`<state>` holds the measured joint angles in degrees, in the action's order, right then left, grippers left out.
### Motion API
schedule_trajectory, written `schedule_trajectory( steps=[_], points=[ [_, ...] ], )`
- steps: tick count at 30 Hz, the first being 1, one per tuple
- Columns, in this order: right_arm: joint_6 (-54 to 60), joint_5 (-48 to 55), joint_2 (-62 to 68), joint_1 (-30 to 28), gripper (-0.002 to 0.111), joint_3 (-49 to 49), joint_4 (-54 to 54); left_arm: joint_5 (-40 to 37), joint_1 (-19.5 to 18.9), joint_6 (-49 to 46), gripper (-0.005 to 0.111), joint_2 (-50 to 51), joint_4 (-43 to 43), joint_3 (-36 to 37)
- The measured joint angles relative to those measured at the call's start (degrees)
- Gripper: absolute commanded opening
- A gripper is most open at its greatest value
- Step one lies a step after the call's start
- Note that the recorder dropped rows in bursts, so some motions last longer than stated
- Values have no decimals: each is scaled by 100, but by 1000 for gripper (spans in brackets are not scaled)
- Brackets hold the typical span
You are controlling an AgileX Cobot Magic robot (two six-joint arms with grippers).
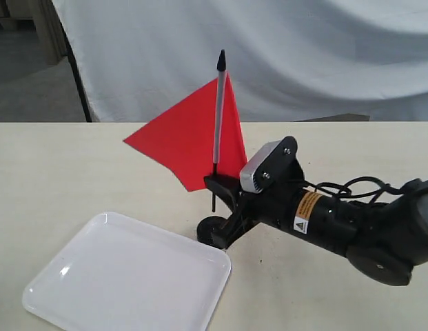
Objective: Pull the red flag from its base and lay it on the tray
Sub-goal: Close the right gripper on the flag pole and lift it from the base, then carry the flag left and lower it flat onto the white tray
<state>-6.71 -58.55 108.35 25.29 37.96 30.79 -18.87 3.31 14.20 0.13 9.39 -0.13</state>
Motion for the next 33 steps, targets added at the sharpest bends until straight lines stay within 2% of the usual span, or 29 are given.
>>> schedule_trajectory(
  steps=[5, 10, 15, 23, 27, 33],
  points=[
    [-142, 345, -1075, 58, -1, -273, -31, 0, 0, 0, 0, 0, 0, 0],
    [-404, 2739, -1985, 616, -1, 162, -356, 0, 0, 0, 0, 0, 0, 0],
    [-417, 5198, -2065, 1486, -1, 959, -762, 0, 0, 0, 0, 0, 0, 0],
    [-462, 7882, -1713, 2789, -1, 1973, -909, 0, 0, 0, 0, 0, 0, 0],
    [-332, 8713, -1396, 3112, -1, 2189, -1006, 0, 0, 0, 0, 0, 0, 0],
    [432, 9180, -760, 3134, -1, 2238, -1668, 0, 0, 0, 0, 0, 0, 0]
  ],
)
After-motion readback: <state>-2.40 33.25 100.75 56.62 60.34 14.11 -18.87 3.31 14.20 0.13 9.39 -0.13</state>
